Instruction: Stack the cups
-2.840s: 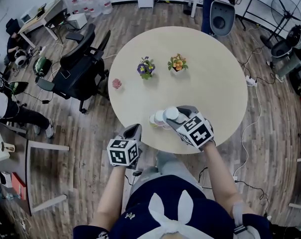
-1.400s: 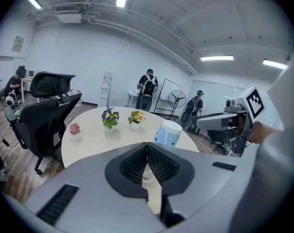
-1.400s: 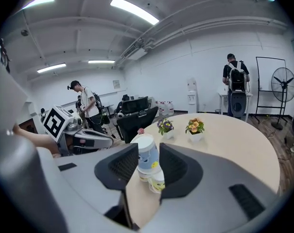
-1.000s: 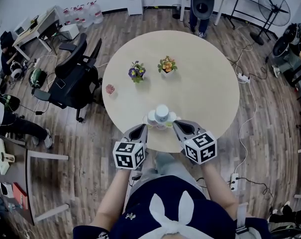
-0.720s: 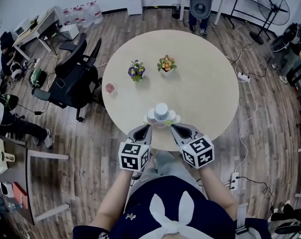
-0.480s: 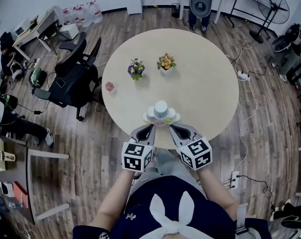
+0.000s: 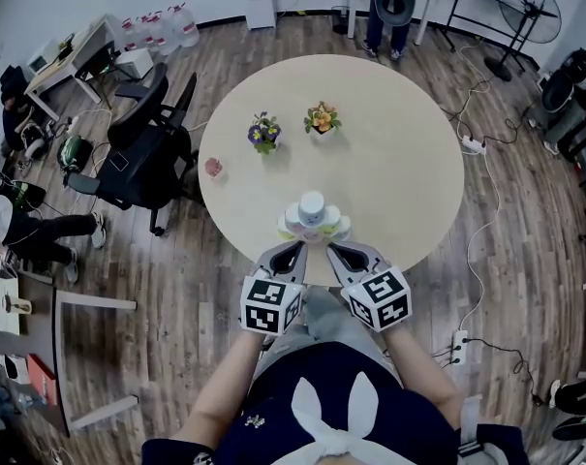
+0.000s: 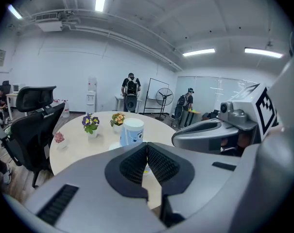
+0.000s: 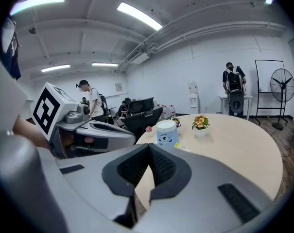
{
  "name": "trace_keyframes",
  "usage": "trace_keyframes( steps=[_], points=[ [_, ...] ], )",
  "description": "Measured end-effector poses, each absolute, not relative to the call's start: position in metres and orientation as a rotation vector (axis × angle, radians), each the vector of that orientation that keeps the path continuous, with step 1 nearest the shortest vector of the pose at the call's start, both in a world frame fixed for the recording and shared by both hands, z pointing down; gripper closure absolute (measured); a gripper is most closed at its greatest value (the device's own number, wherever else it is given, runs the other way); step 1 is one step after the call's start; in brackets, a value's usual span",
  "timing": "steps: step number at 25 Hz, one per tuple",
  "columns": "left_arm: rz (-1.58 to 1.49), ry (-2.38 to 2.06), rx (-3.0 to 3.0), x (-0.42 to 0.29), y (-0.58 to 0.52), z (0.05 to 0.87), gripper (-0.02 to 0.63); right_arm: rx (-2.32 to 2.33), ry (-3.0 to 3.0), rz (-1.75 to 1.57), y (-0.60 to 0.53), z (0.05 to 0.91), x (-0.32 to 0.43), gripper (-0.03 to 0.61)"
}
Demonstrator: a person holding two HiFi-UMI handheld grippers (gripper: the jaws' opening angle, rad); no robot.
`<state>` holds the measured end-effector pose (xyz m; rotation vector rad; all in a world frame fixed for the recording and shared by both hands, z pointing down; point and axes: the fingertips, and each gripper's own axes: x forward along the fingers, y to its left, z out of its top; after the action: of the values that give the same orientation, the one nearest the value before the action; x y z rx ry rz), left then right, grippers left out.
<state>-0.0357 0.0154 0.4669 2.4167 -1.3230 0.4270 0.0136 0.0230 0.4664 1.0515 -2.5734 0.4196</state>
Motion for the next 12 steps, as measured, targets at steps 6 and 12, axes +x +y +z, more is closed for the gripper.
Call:
trace_keyframes(
  steps=[6, 12],
  points=[
    [0.425, -1.325, 2.422, -0.0345, 0.0184, 0.4651, 0.592, 1.044, -2.575, 0.416, 0.0266, 0.4654, 0.0132, 0.575],
    [0.424, -1.324, 2.424, -0.0352, 0.0199, 0.4641, 0.592, 1.034, -2.569, 0.412, 0.0299, 0.4660, 0.0122, 0.575]
  ],
)
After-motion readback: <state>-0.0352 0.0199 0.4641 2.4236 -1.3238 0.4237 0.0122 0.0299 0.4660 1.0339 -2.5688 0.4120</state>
